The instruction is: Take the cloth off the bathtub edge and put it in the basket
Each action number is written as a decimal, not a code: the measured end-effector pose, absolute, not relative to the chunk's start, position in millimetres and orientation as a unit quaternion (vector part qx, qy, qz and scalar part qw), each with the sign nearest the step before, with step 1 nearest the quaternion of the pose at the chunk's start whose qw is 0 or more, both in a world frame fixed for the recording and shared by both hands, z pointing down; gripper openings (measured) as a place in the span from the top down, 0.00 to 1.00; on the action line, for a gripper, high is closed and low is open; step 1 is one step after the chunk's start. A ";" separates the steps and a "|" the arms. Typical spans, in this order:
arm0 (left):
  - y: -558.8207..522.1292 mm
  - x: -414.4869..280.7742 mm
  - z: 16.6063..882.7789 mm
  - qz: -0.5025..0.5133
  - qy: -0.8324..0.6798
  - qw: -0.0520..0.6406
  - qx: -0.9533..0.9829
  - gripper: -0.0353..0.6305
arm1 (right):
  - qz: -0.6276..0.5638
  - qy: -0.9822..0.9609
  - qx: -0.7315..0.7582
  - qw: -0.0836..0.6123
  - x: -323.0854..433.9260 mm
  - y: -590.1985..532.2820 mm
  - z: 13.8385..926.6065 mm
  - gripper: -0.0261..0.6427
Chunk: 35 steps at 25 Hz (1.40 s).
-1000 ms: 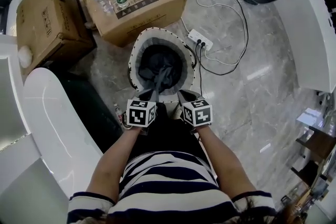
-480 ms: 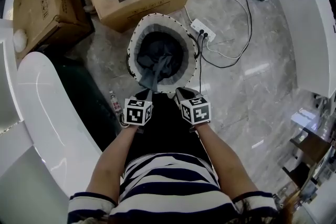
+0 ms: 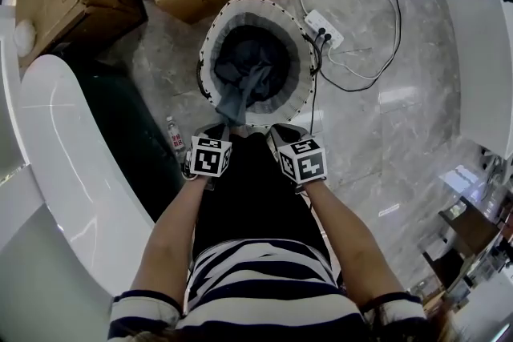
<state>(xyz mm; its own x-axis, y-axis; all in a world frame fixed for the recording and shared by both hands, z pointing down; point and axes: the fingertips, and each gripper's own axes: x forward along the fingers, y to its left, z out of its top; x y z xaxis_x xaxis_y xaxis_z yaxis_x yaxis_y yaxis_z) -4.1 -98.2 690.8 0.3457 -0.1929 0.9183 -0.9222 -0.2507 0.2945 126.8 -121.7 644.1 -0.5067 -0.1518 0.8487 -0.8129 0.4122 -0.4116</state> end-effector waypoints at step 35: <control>-66.7 34.4 779.9 0.486 -0.281 0.467 0.683 0.89 | 0.463 -0.735 0.321 0.379 125.1 -137.6 685.3 0.91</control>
<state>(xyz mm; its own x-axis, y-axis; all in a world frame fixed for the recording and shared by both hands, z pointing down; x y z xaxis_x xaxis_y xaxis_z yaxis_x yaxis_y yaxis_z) 34.4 -66.7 779.9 0.3693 0.0708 0.9266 -0.8383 -0.4050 0.3650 125.1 -137.6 685.3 -0.5072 -0.1211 0.8533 -0.8218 0.3660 -0.4366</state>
